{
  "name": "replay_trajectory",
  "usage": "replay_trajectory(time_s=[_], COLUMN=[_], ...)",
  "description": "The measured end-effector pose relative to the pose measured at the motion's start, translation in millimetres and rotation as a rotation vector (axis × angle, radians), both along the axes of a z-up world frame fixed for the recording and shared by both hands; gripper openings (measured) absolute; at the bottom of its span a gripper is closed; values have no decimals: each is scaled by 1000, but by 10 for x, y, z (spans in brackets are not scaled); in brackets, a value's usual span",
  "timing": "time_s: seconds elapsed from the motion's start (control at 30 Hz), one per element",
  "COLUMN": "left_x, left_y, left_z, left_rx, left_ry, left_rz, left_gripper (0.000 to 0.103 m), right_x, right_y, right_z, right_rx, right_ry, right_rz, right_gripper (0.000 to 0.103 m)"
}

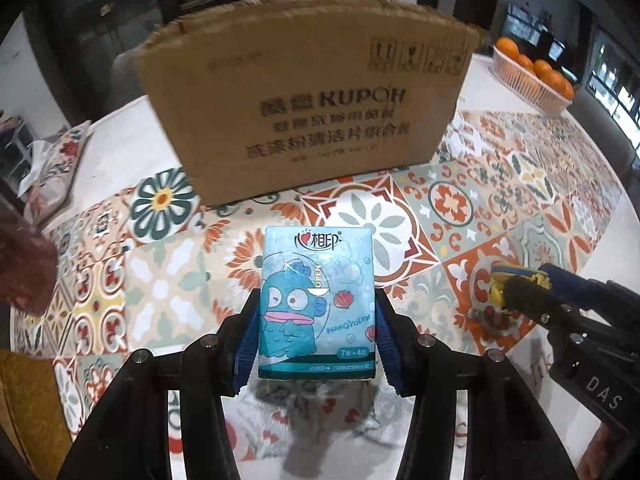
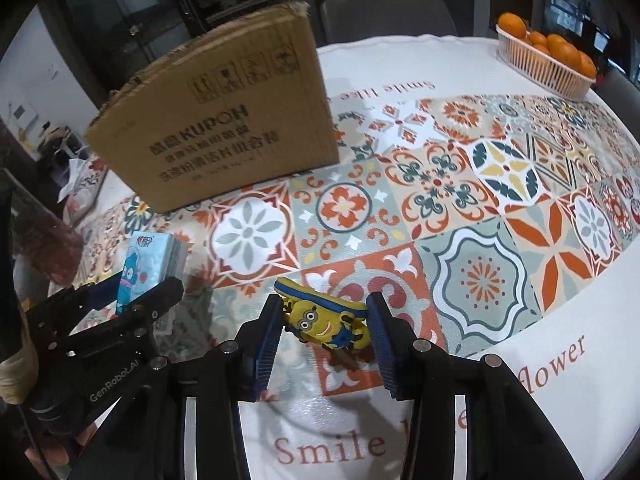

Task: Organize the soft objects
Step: 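Grasp the blue tissue pack with the left tool while the right tool grasps the yellow Minion, then lift the tissue pack and Minion and carry both over the box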

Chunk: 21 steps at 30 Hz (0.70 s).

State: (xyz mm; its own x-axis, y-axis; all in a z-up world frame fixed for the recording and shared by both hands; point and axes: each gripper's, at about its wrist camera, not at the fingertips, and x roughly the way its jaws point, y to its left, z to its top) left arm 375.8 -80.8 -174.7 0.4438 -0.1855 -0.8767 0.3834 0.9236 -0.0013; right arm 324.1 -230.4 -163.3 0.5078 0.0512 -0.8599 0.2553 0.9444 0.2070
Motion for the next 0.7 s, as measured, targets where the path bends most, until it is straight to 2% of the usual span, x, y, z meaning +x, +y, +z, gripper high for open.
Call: replay_trajectory(time_s=[0.43, 0.7], left_x=[-280, -453], left_y=[205, 289], left_z=[448, 737], left_rx=[-52, -73], left_ry=[-77, -141], left_rz=[103, 135], left_gripper=[51, 51], right_x=[-153, -226], right_y=[135, 178], right_z=[397, 676], right_rx=[7, 0], right_ry=[-100, -175], right_rz=[70, 115], right_gripper=[44, 44])
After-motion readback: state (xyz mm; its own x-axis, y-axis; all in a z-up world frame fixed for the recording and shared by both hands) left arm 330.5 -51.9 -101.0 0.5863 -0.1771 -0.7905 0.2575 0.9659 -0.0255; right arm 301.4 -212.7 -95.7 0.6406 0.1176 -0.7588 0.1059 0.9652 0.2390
